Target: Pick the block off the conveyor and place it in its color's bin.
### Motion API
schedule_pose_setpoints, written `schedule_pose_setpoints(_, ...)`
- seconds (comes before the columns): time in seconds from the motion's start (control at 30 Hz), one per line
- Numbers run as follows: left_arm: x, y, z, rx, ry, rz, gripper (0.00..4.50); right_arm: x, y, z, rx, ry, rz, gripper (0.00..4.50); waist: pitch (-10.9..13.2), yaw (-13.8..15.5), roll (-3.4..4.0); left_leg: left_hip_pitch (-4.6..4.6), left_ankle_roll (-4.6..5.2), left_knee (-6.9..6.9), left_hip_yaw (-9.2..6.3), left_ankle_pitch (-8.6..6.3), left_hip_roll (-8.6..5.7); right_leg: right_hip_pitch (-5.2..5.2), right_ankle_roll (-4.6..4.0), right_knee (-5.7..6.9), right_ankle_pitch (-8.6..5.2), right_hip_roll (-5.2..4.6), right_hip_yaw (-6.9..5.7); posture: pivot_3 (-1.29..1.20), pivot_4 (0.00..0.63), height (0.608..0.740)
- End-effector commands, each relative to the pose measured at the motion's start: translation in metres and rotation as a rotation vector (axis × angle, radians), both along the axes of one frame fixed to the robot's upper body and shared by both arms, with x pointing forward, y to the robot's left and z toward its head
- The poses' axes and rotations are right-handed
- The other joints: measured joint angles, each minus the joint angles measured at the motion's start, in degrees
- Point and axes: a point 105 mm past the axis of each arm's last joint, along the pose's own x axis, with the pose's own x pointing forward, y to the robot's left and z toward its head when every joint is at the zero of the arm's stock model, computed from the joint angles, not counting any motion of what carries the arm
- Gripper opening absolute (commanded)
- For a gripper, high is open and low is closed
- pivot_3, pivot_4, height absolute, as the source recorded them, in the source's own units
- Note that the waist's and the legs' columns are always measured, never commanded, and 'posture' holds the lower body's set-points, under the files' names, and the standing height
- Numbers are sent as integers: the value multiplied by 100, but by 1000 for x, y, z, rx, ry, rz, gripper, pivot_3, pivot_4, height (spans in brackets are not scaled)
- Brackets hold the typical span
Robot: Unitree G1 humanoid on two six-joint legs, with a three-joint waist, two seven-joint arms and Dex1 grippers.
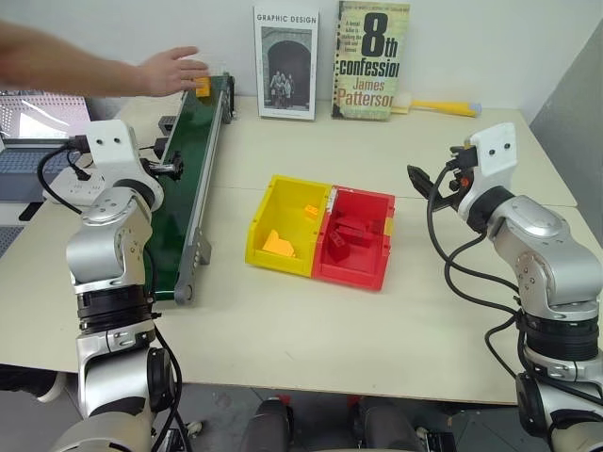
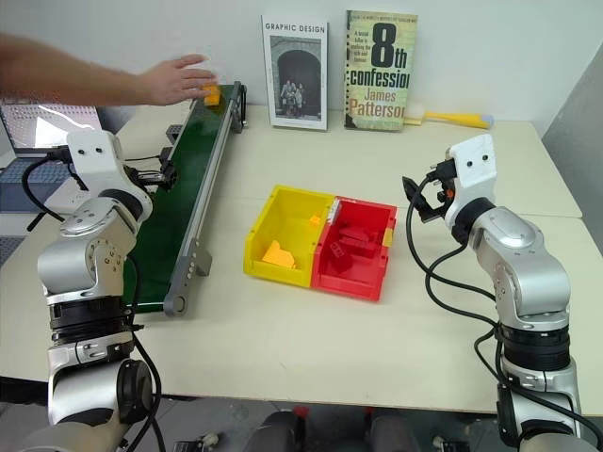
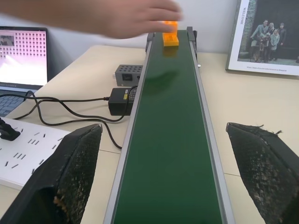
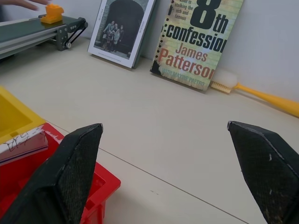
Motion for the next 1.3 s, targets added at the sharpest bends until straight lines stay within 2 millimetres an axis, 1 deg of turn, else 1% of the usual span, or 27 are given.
schedule_pose_setpoints(0.03, -3, 0, 19, 21, -59, 2, 4427, -3, -2, 17, -4, -70, -5, 4500, 0, 0, 0, 0, 0, 0, 0, 0, 0, 0, 0, 0, 0, 0, 0, 0, 150, 740)
schedule_pose_setpoints(0.23, -5, 5, 18, 11, -70, 15, 4427, -3, -3, 18, -9, -70, -3, 4500, 0, 0, 0, 0, 0, 0, 0, 0, 0, 0, 0, 0, 0, 0, 0, 0, 150, 740)
schedule_pose_setpoints(0.37, -8, 14, 12, -2, -61, 62, 4427, -3, 0, 18, -10, -69, 4, 4500, 0, 0, 0, 0, 0, 0, 0, 0, 1, 0, 0, 0, 0, 0, 0, 0, 150, 740)
schedule_pose_setpoints(0.57, -9, 13, 6, -13, -44, 61, 4427, -3, 8, 22, -6, -74, 55, 4500, 0, 0, 0, 0, 0, 0, 0, 0, 0, 0, 0, 0, 0, 0, 0, 0, 150, 740)
schedule_pose_setpoints(0.67, -7, 9, 2, -21, -34, 49, 4427, -11, 28, 32, 0, -88, 209, 4500, 0, 0, 0, 0, 0, 0, 0, 0, 0, 0, 0, 0, 0, 0, 0, 0, 150, 740)
schedule_pose_setpoints(0.77, -4, 6, 0, -30, -28, 37, 4427, -21, 48, 34, -40, -72, 379, 4500, 0, -2, 0, 1, 0, 0, 0, 0, -1, 0, 0, 0, 0, 1, 0, 0, 150, 740)
schedule_pose_setpoints(0.93, 0, 2, 0, -34, -16, 18, 4427, -32, 66, 43, -66, -57, 571, 4500, 0, 0, 0, -1, 0, 1, -1, 0, -1, 0, 0, -3, 0, 0, -2, 0, 150, 740)
schedule_pose_setpoints(0.97, 1, 1, -1, -31, -10, 15, 4427, -37, 71, 44, -69, -45, 628, 4500, 0, 0, 0, -1, 0, 1, -3, 0, -1, 0, 0, -2, 0, 0, -2, 0, 150, 740)
schedule_pose_setpoints(1.1, 2, 1, -3, -30, 12, 5, 4427, -53, 84, 49, -77, -11, 773, 4500, 0, -1, 0, 0, 0, 1, -6, 0, 0, 1, 0, -2, 0, 0, -4, 0, 150, 740)
schedule_pose_setpoints(1.3, 4, 1, -8, -42, 39, 4, 4427, -63, 93, 52, -94, 11, 855, 4500, 0, 1, 0, -1, 0, 1, -8, 0, 1, 0, 0, -3, 0, -2, -4, 0, 150, 740)
